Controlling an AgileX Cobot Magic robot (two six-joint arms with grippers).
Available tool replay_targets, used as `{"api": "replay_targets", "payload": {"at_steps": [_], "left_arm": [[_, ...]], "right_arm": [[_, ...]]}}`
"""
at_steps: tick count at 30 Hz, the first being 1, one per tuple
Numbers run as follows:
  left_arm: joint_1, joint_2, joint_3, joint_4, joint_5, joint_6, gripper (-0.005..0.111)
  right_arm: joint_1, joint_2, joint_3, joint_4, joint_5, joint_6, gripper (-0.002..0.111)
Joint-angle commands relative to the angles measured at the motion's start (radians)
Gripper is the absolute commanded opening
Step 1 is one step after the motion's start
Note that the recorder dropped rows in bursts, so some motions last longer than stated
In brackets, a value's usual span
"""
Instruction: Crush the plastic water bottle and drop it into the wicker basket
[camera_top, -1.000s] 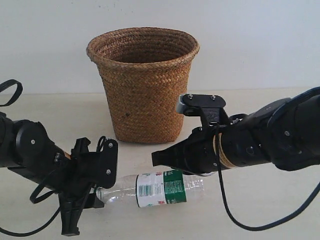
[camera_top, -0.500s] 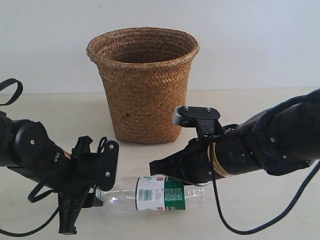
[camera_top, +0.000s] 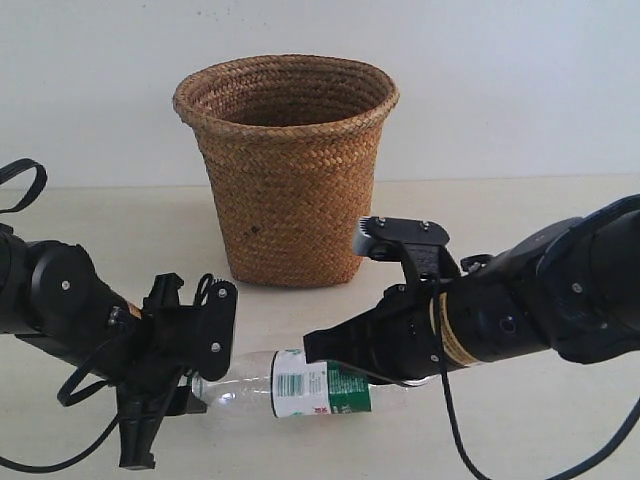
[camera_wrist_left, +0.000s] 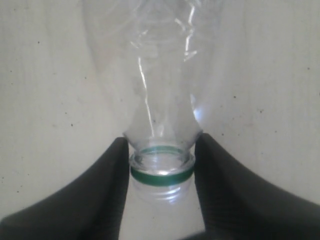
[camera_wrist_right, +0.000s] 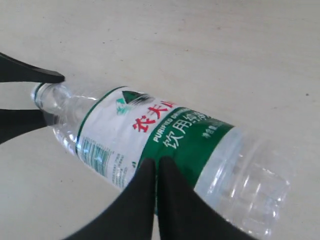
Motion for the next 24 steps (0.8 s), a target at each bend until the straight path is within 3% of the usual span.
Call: {"api": "replay_targets", "payload": {"at_steps": [1, 24], "left_arm": [[-0.003, 0.0, 0.003, -0.012, -0.001, -0.013, 0.004], [-0.003, 0.0, 0.003, -0.012, -0.001, -0.013, 0.004]], "right_arm": [[0.001, -0.006, 0.015, 0.018, 0.036, -0.003, 0.001], [0.001, 0.157, 0.011, 0.063, 0.061, -0.006, 0.001]]}}
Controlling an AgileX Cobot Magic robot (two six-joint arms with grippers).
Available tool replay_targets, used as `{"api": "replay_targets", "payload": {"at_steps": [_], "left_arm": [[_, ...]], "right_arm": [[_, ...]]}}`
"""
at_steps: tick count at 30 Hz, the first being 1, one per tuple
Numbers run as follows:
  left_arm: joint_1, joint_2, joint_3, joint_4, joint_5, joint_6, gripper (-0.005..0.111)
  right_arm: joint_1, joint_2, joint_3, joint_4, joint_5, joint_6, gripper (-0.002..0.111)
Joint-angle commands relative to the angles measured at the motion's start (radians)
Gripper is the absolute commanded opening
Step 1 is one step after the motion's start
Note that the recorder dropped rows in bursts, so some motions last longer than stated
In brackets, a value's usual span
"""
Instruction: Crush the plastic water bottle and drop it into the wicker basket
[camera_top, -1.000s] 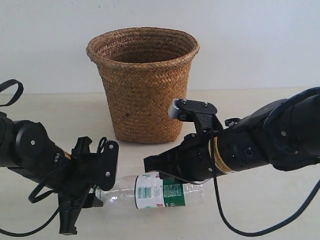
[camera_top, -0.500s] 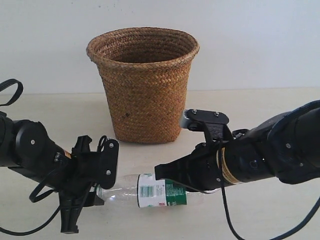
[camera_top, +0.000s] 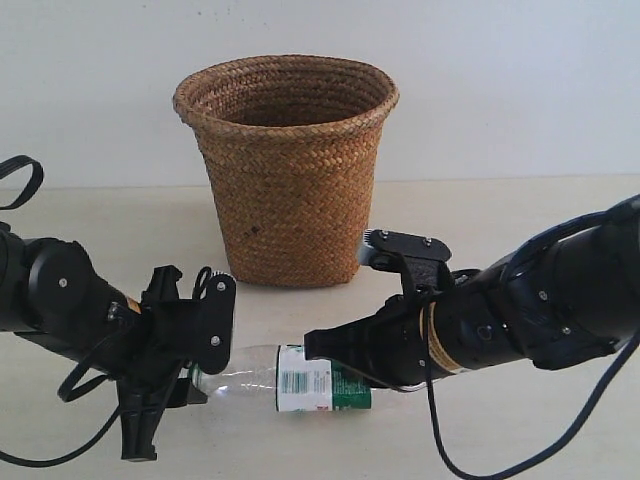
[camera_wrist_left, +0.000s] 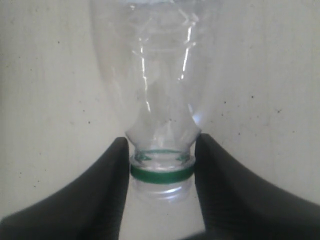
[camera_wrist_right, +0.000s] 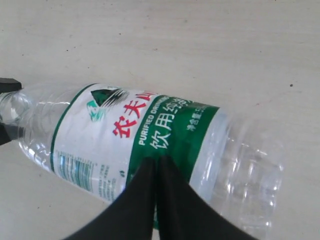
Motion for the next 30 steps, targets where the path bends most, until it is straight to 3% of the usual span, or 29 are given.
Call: {"api": "replay_targets", "payload": {"at_steps": [1, 19, 30], "left_arm": [[-0.003, 0.005, 0.003, -0.01, 0.025, -0.013, 0.004], [-0.003, 0.005, 0.003, -0.01, 0.025, -0.013, 0.004], [-0.003, 0.005, 0.003, -0.01, 0.025, -0.013, 0.004]], "right_arm": [[0.001, 0.056, 0.023, -0.018, 0.011, -0.006, 0.001], [0.001, 0.154, 0.023, 0.007, 0.001, -0.013, 0.001], [0.001, -0.076, 0.023, 0.007, -0.057, -0.015, 0.001]]}}
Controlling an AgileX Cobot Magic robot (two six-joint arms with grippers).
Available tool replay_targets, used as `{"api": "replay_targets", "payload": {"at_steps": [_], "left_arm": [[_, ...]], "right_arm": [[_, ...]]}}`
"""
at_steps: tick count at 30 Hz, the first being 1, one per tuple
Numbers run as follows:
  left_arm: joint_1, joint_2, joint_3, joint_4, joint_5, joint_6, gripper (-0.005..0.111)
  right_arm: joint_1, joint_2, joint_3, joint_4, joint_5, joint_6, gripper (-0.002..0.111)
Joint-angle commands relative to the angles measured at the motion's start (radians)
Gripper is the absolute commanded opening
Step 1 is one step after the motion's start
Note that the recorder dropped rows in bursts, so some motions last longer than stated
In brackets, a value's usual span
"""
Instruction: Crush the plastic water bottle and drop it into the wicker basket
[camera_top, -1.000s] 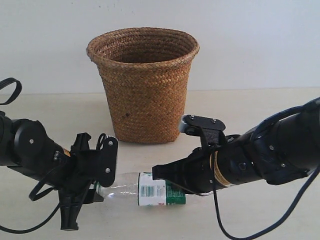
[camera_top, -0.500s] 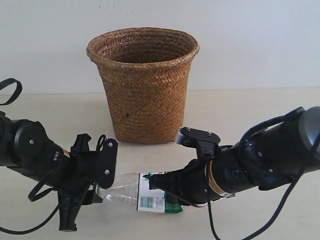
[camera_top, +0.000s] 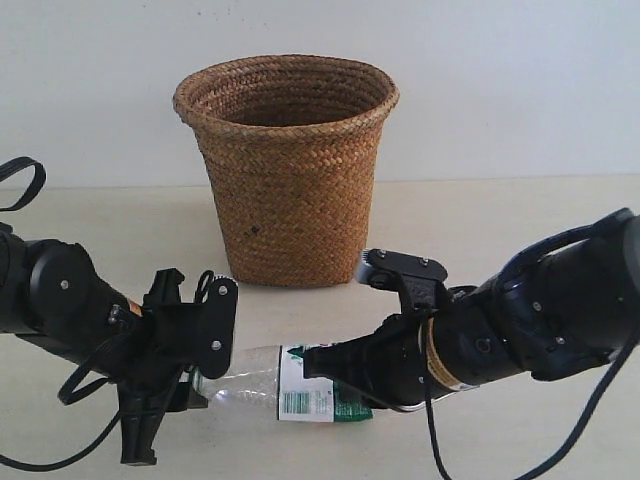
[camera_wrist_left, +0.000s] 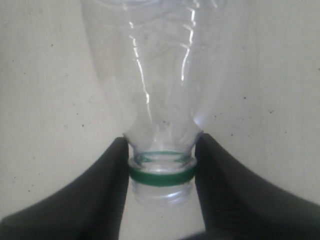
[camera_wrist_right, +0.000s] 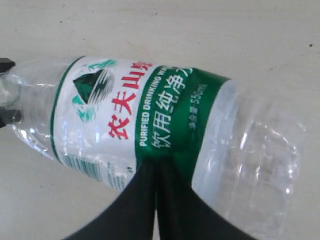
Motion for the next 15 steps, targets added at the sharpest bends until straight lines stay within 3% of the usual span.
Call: {"api": "replay_targets", "payload": {"at_steps": [1, 15], "left_arm": [[-0.003, 0.005, 0.003, -0.016, 0.017, -0.015, 0.004], [-0.003, 0.005, 0.003, -0.016, 0.024, -0.015, 0.004]], "right_arm": [[0.001, -0.101, 0.016, -0.026, -0.005, -0.013, 0.001], [0.001, -0.111, -0.049, 0.02, -0.099, -0.011, 0.001]]}}
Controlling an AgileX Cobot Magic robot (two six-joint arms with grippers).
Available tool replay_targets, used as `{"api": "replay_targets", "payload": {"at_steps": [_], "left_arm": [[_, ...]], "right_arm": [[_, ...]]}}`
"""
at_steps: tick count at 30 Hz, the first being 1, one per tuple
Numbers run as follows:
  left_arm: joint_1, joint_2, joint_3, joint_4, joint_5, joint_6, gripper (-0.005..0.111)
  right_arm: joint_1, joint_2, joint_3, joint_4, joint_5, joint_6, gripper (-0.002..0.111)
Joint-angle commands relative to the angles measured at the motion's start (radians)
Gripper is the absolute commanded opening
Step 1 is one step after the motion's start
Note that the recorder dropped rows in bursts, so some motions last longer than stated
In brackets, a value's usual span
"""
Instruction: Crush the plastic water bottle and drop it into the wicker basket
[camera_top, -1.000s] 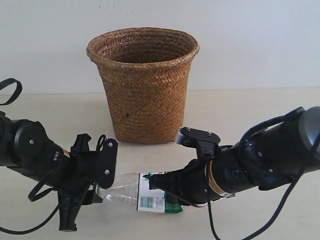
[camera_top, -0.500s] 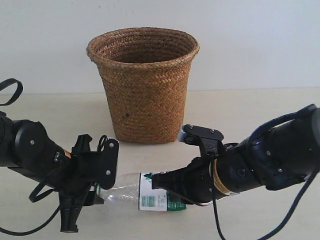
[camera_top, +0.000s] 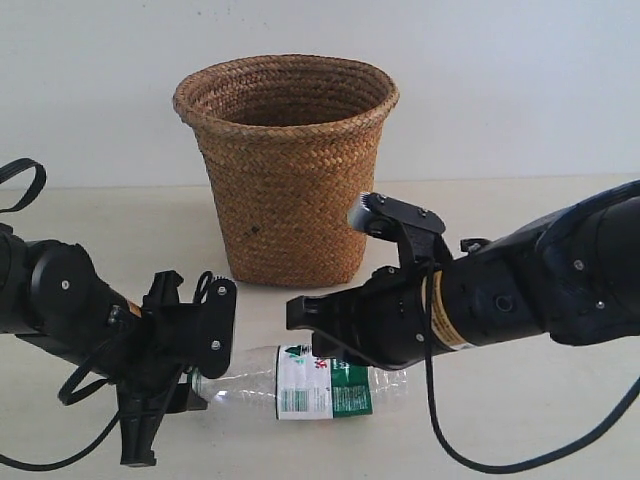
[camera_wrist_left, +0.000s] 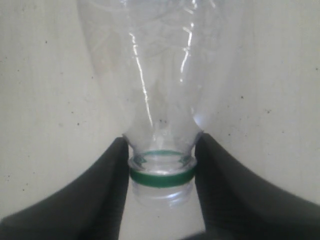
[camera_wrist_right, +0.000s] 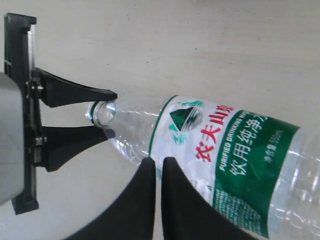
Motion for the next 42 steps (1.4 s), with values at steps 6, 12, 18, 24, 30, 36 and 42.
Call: {"api": "replay_targets", "payload": {"at_steps": [6, 12, 18, 24, 30, 36, 42], "left_arm": [[-0.003, 0.0, 0.003, -0.011, 0.003, -0.012, 0.004], [-0.003, 0.0, 0.003, -0.011, 0.001, -0.014, 0.004], [-0.003, 0.0, 0.003, -0.011, -0.003, -0.015, 0.004], [-0.003, 0.0, 0.003, -0.011, -0.003, -0.015, 0.004], [-0.003, 0.0, 0.003, -0.011, -0.003, -0.015, 0.004], [-0.003, 0.0, 0.003, -0.011, -0.003, -0.015, 0.004], [-0.003, 0.0, 0.003, -0.011, -0.003, -0.015, 0.004]], "right_arm": [[0.001, 0.07, -0.027, 0.041, -0.015, -0.03, 0.001], [0.001, 0.104, -0.027, 0.182, -0.061, -0.168, 0.001], [0.001, 0.105, -0.035, 0.229, -0.082, -0.203, 0.001], [0.001, 0.105, -0.035, 0.266, -0.083, -0.239, 0.001], [0.002, 0.107, -0.035, 0.277, -0.083, -0.249, 0.001], [0.002, 0.182, -0.035, 0.4, -0.138, -0.365, 0.001], [0.002, 0.195, -0.035, 0.465, -0.16, -0.425, 0.001]]}}
